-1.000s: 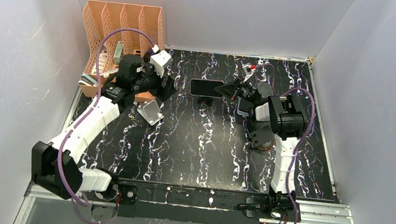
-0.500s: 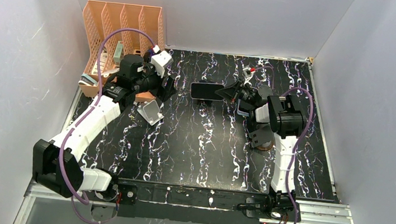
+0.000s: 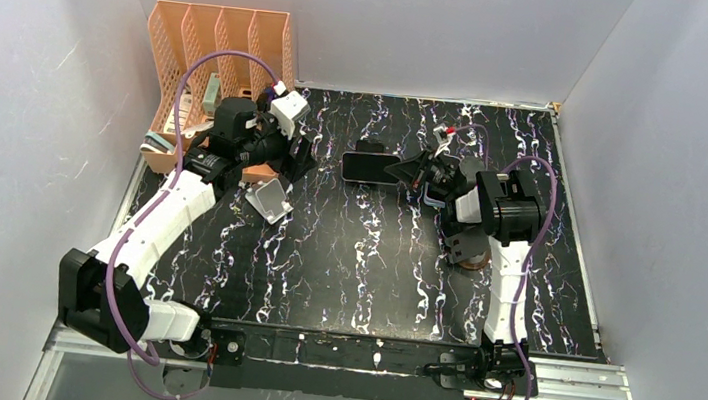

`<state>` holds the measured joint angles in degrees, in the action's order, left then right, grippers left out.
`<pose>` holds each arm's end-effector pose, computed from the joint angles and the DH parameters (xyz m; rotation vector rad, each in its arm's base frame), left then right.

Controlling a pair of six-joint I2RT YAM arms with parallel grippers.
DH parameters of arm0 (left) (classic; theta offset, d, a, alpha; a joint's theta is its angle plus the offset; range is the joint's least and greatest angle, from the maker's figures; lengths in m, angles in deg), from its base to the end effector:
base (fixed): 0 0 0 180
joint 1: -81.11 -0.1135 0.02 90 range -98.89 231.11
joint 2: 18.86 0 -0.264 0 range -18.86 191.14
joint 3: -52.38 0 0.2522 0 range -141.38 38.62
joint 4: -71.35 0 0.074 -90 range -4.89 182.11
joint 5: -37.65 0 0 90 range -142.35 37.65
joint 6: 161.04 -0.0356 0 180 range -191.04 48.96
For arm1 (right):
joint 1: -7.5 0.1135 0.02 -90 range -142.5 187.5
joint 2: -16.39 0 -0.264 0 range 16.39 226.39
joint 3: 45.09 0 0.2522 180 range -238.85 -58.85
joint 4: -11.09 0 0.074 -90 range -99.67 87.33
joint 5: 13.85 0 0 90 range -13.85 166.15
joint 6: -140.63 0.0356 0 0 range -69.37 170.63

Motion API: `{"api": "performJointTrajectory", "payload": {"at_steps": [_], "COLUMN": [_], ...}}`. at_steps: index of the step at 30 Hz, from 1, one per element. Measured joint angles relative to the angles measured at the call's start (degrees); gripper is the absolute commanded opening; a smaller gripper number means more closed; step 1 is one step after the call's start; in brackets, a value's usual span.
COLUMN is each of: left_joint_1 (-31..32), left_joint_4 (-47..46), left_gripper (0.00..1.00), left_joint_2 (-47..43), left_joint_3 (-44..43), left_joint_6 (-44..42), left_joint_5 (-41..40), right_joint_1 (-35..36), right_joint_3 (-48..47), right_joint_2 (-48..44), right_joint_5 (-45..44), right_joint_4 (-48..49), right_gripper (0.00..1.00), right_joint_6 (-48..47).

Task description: Place the phone on the phone stand

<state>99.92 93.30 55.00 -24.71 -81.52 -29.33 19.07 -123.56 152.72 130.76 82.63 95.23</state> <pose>0.2790 -0.1098 0.3470 0.7404 1.7485 -0.4794 0.4224 0.1161 0.1046 -0.4623 1.5323 1.4107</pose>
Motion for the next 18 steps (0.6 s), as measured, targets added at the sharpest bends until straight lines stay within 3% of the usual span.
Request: {"api": "performJointTrajectory", "payload": {"at_steps": [18], "left_joint_1": [0.0], "left_joint_4": [-0.04], "left_gripper": [0.73], "left_joint_2": [0.0], "left_joint_3": [0.26], "left_joint_6": [-0.2], "left_joint_5": [1.38], "right_joint_1": [0.35], "right_joint_3": [4.52], "right_joint_2": [-3.8], "right_joint_5": [-7.08], "right_joint_4": [0.02], "right_gripper": [0.01], "right_joint_6": [-8.52]}}
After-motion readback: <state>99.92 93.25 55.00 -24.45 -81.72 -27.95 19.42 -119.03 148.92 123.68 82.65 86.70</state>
